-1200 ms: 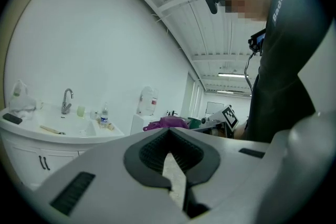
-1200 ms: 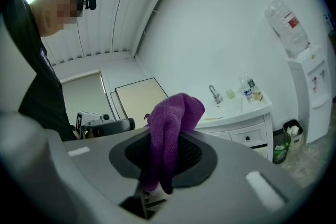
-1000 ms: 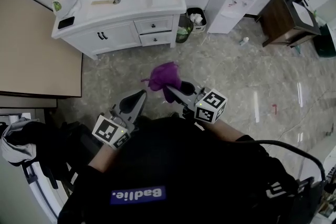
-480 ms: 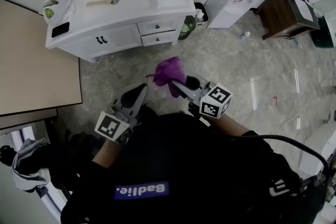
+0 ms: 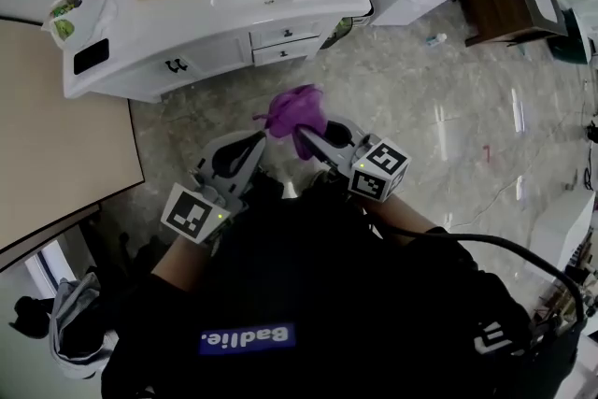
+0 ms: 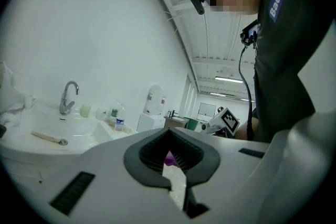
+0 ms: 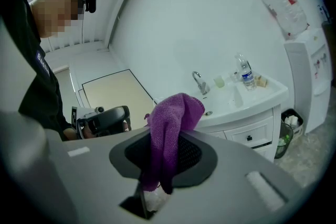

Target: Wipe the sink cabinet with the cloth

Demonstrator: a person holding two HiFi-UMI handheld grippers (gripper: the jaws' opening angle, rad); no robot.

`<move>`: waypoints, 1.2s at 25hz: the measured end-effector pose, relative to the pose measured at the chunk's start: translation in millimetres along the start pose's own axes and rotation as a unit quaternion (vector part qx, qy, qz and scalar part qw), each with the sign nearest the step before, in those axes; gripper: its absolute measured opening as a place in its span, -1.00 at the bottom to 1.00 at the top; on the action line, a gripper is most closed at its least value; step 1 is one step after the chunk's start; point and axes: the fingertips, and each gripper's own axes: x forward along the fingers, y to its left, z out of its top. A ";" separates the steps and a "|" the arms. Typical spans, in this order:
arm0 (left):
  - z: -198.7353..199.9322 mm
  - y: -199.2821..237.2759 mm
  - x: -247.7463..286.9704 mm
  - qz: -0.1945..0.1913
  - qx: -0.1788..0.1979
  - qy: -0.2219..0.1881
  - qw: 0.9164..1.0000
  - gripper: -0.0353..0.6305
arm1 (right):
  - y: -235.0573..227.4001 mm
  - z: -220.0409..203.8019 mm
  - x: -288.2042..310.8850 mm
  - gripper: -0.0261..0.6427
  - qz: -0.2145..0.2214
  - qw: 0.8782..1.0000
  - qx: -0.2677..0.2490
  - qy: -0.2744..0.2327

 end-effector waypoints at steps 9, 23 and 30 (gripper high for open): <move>-48.8 55.9 35.0 0.053 -0.009 -0.027 0.998 -0.88 | -67.4 -46.3 44.5 -0.69 0.027 0.999 0.007 0.040; -203.1 176.5 119.1 0.103 -0.003 -0.079 0.992 -0.88 | -246.3 -161.2 132.4 -0.69 0.049 0.999 0.023 0.001; -304.4 220.3 157.7 0.073 0.035 -0.075 0.994 -0.88 | -324.2 -240.9 184.2 -0.69 0.073 0.997 0.009 -0.001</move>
